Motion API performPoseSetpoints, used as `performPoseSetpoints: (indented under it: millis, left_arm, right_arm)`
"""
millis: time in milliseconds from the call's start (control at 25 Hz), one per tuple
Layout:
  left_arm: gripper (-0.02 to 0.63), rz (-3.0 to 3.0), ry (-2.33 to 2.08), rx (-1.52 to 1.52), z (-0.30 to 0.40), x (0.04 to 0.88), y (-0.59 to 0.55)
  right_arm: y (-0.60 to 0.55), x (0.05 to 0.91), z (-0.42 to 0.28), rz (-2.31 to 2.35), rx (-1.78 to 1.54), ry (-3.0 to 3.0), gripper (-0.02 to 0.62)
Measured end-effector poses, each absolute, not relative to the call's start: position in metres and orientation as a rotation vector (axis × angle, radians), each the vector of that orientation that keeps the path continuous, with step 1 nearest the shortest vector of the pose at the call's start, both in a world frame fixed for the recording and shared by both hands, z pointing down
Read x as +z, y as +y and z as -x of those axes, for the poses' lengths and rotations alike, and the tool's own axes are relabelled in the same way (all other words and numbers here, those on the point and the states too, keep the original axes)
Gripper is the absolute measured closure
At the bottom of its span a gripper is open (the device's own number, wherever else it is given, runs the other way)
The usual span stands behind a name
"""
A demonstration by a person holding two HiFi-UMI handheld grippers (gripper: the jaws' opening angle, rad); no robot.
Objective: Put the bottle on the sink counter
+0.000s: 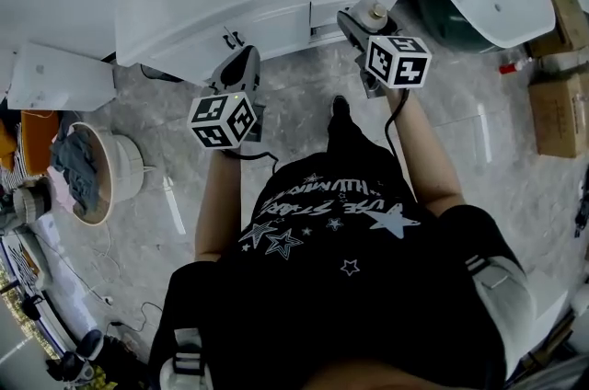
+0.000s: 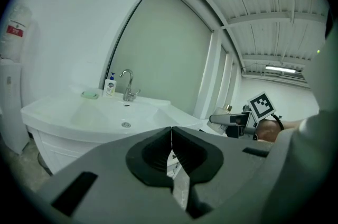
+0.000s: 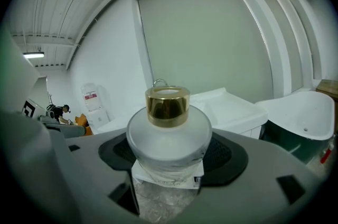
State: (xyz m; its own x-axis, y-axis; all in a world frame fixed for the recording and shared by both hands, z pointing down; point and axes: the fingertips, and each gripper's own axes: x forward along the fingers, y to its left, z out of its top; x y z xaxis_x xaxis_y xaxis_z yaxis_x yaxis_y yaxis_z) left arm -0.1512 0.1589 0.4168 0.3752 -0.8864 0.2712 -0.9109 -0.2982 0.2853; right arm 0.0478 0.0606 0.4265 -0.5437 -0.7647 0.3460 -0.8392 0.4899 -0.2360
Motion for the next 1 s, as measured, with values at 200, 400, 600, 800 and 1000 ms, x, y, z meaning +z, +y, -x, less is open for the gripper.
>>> performPoseSetpoints:
  millis: [200,400,600,800,1000]
  left_arm:
    - [0.597,-2.216,-1.614,0.073,0.141,0.412,0.101]
    - [0.597,-2.192,-1.654,0.067,0.117,0.409,0.047]
    - [0.597,-2.167,-1.69,0.072,0.094,0.409,0.003]
    - [0.597,-2.142,-1.73,0.082,0.085,0.411,-0.027]
    - [0.597,-2.134,-1.731,0.097,0.079,0.412,-0.047]
  right_arm:
    - [-0.004,0.422,-0.053,-1.314,0.545,-2.57,0.276]
    - [-0.062,0.42,-0.071,-1.257,0.539,-2.593,0.276]
    - [-0.108,0.426,-0.09,-1.207,0.545,-2.601,0.276]
    - [-0.137,0.435,-0.101,-1.163,0.548,-2.602,0.276]
    - [-0.157,0.442,-0.11,-1.162,0.565,-2.589,0.276]
